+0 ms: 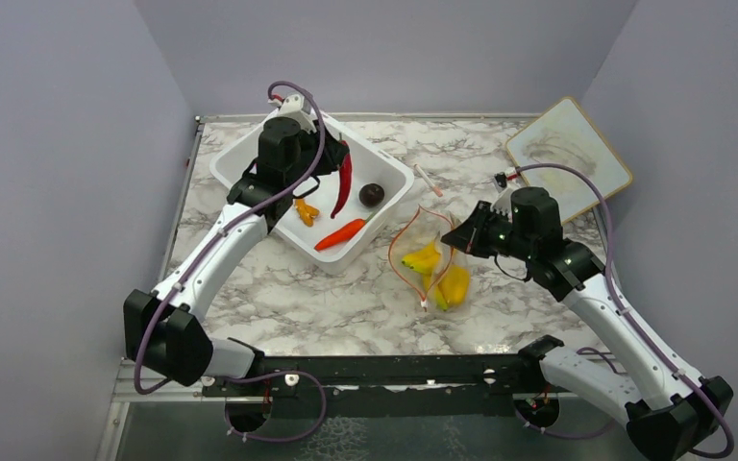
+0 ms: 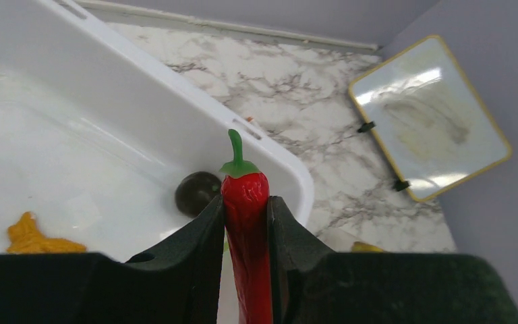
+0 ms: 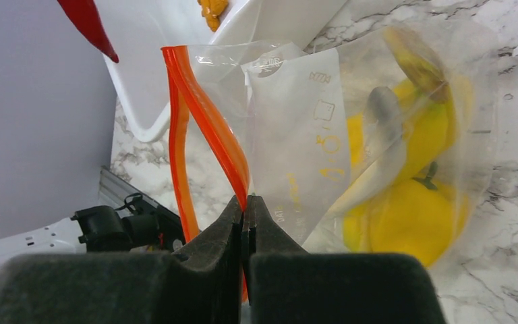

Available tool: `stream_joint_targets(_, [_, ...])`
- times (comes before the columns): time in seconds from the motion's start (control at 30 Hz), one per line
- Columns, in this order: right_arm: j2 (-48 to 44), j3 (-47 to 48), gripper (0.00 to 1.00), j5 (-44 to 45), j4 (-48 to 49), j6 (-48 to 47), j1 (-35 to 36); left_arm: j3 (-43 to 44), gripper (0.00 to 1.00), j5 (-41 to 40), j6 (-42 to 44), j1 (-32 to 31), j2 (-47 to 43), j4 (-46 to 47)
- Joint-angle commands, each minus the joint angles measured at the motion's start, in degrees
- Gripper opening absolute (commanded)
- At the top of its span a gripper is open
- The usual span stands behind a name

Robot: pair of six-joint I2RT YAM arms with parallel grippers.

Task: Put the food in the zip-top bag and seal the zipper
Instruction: Place the fake vegetable in the zipper food storage bag.

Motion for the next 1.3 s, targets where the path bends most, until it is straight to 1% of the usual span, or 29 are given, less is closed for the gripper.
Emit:
stream_joint_targets(0.0, [-1.1,-1.0,0.01,-3.2,4.1,5.1,-0.1,-4.1,0.18,8.7,-8.1,0.1,-5.3,10.0])
stream_joint_targets(0.13, [-1.1,-2.0,0.01,-3.8,5.2,8.3,-0.1,-5.8,0.17,13.2,-13.5,0.0,-6.9,14.3])
stream_joint_targets(0.3, [-0.5,-1.7,0.01,-4.2,6.4,10.0,-0.1,-9.7,0.15,16.6,-21.2,-1.1,-8.2,22.5])
stream_joint_targets(0.5, [-0.4,-1.3,0.01,-4.3,8.3,12.4,-0.1,-10.3,0.15,16.3,-24.0,-5.7,-8.5,26.4])
stream_joint_targets(0.67, [-0.7,-1.3,0.01,-4.6,9.2,14.4,-0.1,-11.0,0.15,12.8,-24.3,-11.0,-8.7,29.7])
stream_joint_targets(0.83, [-1.9,-1.6,0.01,-4.5,10.1,16.2,-0.1,-14.5,0.14,9.6,-24.0,-15.5,-9.3,33.9])
stream_joint_targets(0.97, [-2.4,-2.0,0.01,-4.9,10.9,16.9,-0.1,-18.0,0.14,7.8,-24.2,-17.5,-9.4,37.7])
stream_joint_targets(1.27, [-2.1,-1.4,0.01,-4.8,11.7,18.0,-0.1,-21.2,0.13,6.0,-21.1,-22.2,-7.7,42.9])
